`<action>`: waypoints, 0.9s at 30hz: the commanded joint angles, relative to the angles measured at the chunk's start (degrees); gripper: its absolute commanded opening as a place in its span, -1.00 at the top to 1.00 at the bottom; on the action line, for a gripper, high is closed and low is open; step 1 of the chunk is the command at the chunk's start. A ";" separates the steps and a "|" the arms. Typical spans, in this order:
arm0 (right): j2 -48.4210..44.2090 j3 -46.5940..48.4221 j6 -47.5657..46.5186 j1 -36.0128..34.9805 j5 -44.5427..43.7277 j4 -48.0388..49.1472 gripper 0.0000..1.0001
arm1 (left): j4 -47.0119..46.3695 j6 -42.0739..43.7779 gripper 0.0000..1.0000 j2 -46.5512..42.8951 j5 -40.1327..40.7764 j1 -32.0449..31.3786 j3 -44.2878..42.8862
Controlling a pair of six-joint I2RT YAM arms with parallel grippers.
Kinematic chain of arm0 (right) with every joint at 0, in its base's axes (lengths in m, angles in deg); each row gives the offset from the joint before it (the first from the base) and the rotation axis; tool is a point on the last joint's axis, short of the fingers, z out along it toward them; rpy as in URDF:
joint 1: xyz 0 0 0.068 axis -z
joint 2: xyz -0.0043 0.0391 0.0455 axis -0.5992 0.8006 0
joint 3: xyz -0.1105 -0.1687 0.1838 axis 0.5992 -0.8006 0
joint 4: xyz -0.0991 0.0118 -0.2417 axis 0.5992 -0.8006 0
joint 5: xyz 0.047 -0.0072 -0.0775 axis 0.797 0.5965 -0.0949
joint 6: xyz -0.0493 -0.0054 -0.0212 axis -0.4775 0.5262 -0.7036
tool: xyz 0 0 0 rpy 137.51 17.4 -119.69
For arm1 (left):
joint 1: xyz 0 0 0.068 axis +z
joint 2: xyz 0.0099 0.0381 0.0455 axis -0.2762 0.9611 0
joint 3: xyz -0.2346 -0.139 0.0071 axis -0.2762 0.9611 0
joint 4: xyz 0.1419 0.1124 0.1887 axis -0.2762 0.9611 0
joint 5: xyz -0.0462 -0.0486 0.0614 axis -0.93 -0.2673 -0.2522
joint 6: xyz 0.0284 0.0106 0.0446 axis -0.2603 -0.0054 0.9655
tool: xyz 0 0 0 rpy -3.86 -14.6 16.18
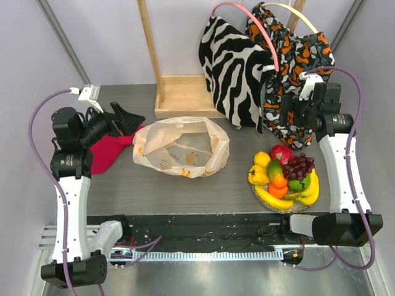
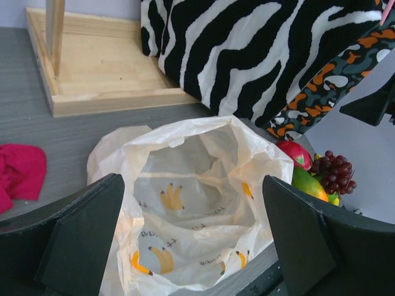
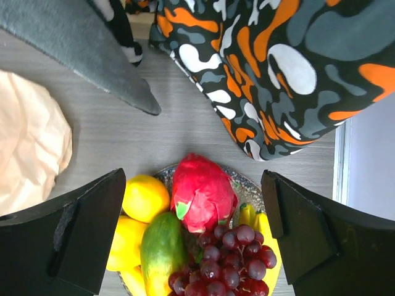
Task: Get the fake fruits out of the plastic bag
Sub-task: Reset both arms
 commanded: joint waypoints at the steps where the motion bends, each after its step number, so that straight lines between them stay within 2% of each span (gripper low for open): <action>1: -1.83 0.69 4.08 0.09 -2.69 4.13 -0.99 | 0.08 1.69 -1.00 1.43 -1.56 0.40 -3.20; 10: -4.73 -4.32 6.01 0.09 -1.64 7.21 -0.99 | 0.52 2.48 -1.00 1.78 -0.33 0.84 -3.11; 18: -4.64 -4.50 9.35 0.09 -1.29 9.66 -0.99 | 0.70 4.06 -1.00 2.75 3.71 0.93 -3.73; 27: -4.11 -4.59 10.23 0.09 0.21 10.99 -1.00 | -0.09 4.33 -1.00 3.46 4.42 0.93 -4.78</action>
